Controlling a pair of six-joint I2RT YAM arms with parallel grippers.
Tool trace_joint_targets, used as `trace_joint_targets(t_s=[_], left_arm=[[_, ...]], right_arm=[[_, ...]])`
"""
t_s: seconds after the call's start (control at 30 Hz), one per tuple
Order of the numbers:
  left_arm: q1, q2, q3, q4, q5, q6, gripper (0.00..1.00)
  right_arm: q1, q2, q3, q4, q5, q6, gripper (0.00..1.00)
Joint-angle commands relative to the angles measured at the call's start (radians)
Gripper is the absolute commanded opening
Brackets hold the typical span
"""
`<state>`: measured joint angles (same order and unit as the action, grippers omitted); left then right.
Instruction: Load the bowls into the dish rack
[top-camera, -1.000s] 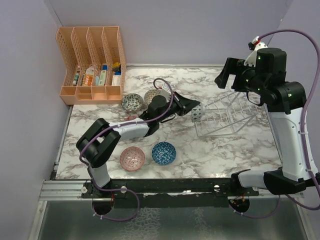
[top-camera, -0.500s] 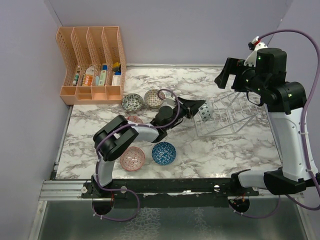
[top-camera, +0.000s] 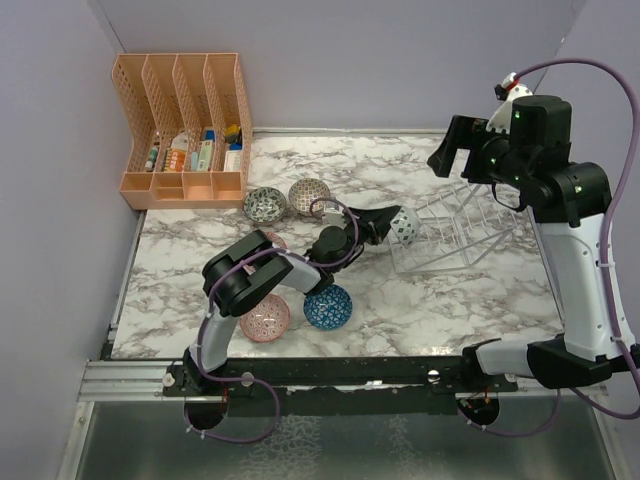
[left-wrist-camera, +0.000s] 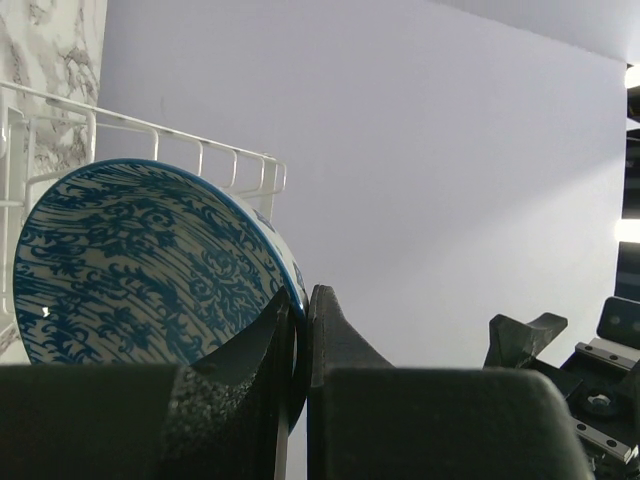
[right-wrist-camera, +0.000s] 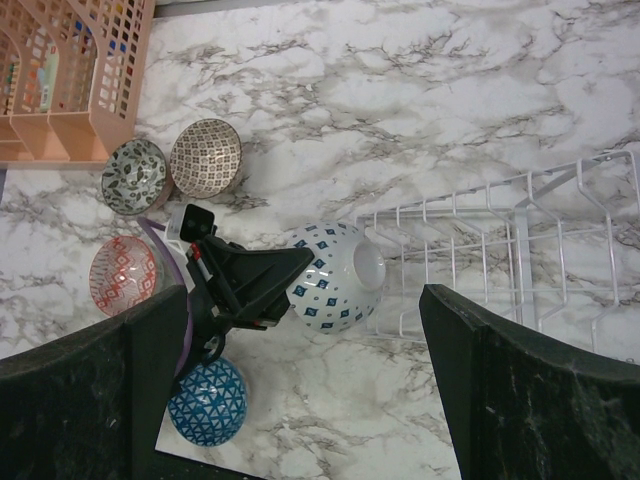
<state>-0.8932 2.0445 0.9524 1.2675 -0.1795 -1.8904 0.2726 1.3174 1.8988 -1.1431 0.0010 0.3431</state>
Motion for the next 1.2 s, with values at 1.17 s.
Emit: trace_joint_targets(t_s=[1.17], left_arm=[[-0.024, 0.207, 0.102, 0.377, 0.015, -0.073, 0.0]], right_arm=[[-0.007, 0.022, 0.009, 0.009, -0.009, -0.019, 1.0]])
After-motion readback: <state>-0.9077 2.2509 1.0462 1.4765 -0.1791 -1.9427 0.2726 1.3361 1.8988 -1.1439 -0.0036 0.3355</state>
